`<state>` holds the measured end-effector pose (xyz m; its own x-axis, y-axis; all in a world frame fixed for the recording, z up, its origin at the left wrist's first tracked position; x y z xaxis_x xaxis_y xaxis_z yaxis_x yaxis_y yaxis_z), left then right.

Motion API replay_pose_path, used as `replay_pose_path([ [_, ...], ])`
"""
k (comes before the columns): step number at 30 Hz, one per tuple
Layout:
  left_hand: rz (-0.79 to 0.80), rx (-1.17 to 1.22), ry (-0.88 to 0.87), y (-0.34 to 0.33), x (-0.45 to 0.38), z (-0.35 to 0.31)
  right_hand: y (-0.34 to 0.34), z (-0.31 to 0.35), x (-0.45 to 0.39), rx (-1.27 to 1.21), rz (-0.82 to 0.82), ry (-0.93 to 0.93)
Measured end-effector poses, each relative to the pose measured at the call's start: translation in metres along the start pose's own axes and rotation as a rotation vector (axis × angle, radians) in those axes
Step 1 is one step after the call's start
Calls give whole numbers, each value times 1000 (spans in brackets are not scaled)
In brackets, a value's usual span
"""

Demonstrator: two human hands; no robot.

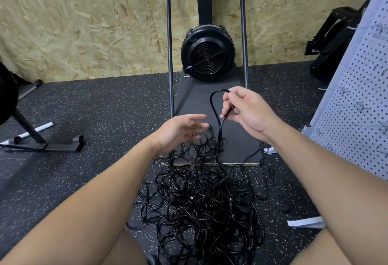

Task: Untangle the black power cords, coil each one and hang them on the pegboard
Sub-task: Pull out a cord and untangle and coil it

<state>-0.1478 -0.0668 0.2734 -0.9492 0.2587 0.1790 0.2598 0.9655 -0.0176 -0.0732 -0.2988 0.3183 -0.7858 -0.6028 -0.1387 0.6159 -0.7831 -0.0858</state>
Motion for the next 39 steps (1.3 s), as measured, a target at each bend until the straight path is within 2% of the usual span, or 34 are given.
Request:
replay_pose_path([
  [2, -79, -267, -27, -2, -2, 2, -6, 1, 2, 20, 31, 2],
  [5, -41, -495, -104, -15, -4, 0, -19, 1, 3, 47, 102, 11],
  [8, -34, -557, -156, -26, -8, -3, -24, 1, 2, 51, 128, 20],
  [11, -88, -526, -155, -26, -8, -2, -11, 2, -1, 132, 56, -2],
  [15, -294, -585, -219, -6, -8, -8, 17, 5, 0, 293, -90, -79],
  [18, -416, -592, -279, 7, -5, -18, 28, 7, 4, 538, -156, -109],
  [23, -322, -644, -241, -2, -4, -17, 23, -11, 5, 695, -23, -191],
  [27, -249, -631, -234, -18, -6, -19, 1, -16, 7, 818, 160, -124],
  [30, -182, -601, -238, -25, -8, -19, -17, -14, 9, 972, 223, -65],
  [35, -199, -596, -235, -16, -9, -14, -19, 2, 10, 973, 179, -80],
  [37, -164, -607, -200, -10, -7, -10, -13, 10, 9, 887, 90, -36],
  [39, -101, -682, -134, -4, -4, -1, -2, 18, 7, 743, -65, 7],
])
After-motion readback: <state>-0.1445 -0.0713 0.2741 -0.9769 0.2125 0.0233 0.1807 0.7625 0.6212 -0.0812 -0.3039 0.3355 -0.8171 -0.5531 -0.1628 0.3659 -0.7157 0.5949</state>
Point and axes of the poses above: each hand's wrist, its own x-axis away from the middle knuckle, its own y-axis out of the back of the hand, z = x × y, the point moved 3 cm from there along -x, towards the middle knuckle, and after that the axes turned 7 degrees about z, right-handed, at the moved point
